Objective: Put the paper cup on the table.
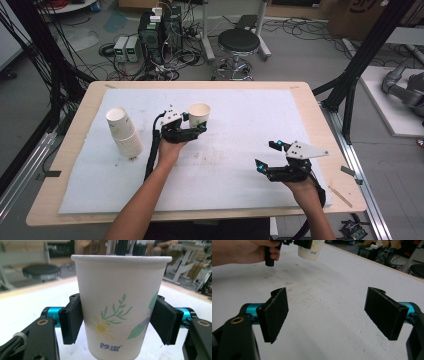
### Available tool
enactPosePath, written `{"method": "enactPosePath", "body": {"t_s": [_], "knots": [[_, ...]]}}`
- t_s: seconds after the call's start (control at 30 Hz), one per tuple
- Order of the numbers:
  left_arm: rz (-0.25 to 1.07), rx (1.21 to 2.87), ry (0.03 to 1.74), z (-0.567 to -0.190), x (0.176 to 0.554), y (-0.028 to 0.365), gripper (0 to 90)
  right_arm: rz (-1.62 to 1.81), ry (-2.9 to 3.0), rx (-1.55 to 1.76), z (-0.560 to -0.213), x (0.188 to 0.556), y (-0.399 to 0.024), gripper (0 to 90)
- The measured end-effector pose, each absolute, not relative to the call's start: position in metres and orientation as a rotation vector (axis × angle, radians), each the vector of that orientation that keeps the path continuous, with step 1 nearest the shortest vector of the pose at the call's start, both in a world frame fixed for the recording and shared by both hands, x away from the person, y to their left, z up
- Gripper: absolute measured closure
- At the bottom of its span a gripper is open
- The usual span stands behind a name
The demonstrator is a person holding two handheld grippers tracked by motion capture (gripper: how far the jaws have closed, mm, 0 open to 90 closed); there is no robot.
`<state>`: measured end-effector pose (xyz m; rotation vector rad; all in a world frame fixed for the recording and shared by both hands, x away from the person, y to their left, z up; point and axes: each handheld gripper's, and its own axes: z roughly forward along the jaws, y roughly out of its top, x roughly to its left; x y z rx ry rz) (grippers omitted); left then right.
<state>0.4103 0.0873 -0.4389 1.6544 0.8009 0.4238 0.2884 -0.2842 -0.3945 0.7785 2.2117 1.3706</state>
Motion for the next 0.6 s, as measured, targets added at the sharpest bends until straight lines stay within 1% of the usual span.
{"method": "enactPosePath", "body": {"t_s": [0.13, 0.2, 0.4, 0.5, 0.6], "knots": [[0.422, 1.704, 0.813, -0.443, 0.412, 0.083, 31.4, 1.372, 2.212, 0.776, -0.394, 0.288, -0.285, 19.5], [0.437, 1.763, 0.824, -0.446, 0.411, 0.079, 31.5, 1.374, 2.209, 0.774, -0.394, 0.288, -0.285, 19.5], [0.438, 1.823, 0.836, -0.449, 0.411, 0.077, 31.6, 1.374, 2.213, 0.773, -0.393, 0.288, -0.284, 19.5], [0.433, 1.879, 0.843, -0.452, 0.411, 0.076, 31.6, 1.377, 2.210, 0.771, -0.393, 0.287, -0.284, 19.5], [0.427, 1.873, 0.851, -0.452, 0.410, 0.077, 31.4, 1.375, 2.209, 0.773, -0.393, 0.287, -0.284, 19.5]]}}
